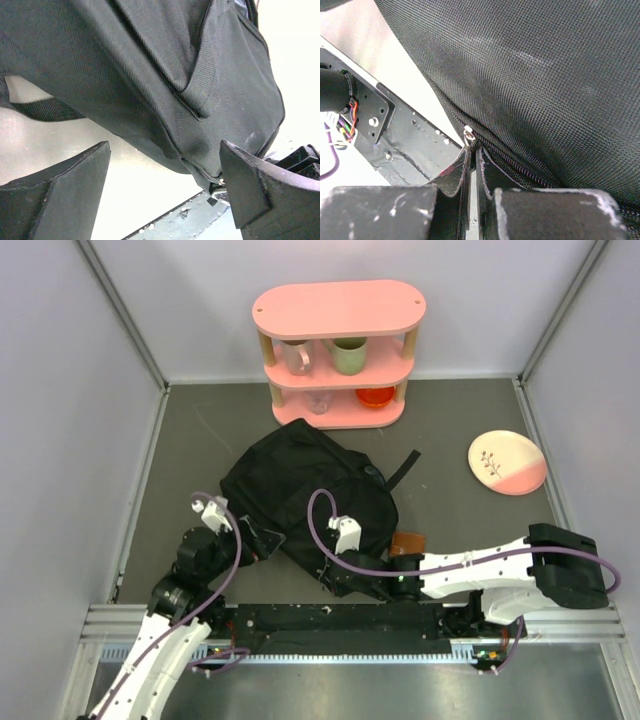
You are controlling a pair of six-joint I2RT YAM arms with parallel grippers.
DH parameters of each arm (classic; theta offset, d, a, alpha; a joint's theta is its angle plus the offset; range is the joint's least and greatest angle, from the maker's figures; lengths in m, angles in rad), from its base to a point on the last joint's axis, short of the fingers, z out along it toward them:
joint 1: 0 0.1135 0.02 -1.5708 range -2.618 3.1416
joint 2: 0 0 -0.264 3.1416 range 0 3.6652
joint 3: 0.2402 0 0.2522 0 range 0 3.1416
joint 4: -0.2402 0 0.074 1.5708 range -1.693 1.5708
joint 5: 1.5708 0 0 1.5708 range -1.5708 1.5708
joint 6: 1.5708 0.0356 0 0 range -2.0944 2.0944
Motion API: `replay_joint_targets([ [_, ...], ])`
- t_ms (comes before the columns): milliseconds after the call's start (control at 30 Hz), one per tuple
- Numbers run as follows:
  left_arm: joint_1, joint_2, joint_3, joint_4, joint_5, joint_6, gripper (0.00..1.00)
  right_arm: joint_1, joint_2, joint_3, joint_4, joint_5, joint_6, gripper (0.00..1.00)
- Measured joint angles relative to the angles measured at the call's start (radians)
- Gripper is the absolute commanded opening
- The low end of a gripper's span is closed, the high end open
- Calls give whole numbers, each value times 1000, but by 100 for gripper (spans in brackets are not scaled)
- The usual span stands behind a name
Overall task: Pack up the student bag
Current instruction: Zip the student bag at the center of the board.
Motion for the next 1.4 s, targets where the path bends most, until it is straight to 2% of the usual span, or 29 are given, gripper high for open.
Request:
replay_joint_targets([
  [167,0,-89,-23,-55,13,-81,99,-6,0,2,4,-5,-9,0],
  [533,0,-91,-86,-48,23,-202,98,-26,0,5,14,-54,-45,0],
  [767,-25,29,-92,21,-2,-192,99,-28,0,5,19,-75,-72,0],
  [933,-121,159,-40,18,-97,-172,99,-39,0,6,19,-90,-77,0],
  [1100,-377,203,-58,106,-267,-274,97,-41,0,6,19,-97,-77,0],
  [1167,-466,259,-71,161,-328,-322,92,-42,0,6,18,-101,-77,0],
  [1200,-500,300,-72,186,-359,-344,82,-43,0,6,15,-103,-77,0],
  [1267,-540,382,-72,236,-406,-370,69,-45,0,6,11,-106,-77,0],
  [1300,-545,414,-70,253,-423,-374,55,-46,0,6,11,-107,-77,0],
  [1367,-557,452,-56,274,-449,-374,41,-47,0,6,12,-110,-77,0],
  [1400,-561,455,-51,278,-457,-376,28,-47,0,6,13,-112,-77,0],
])
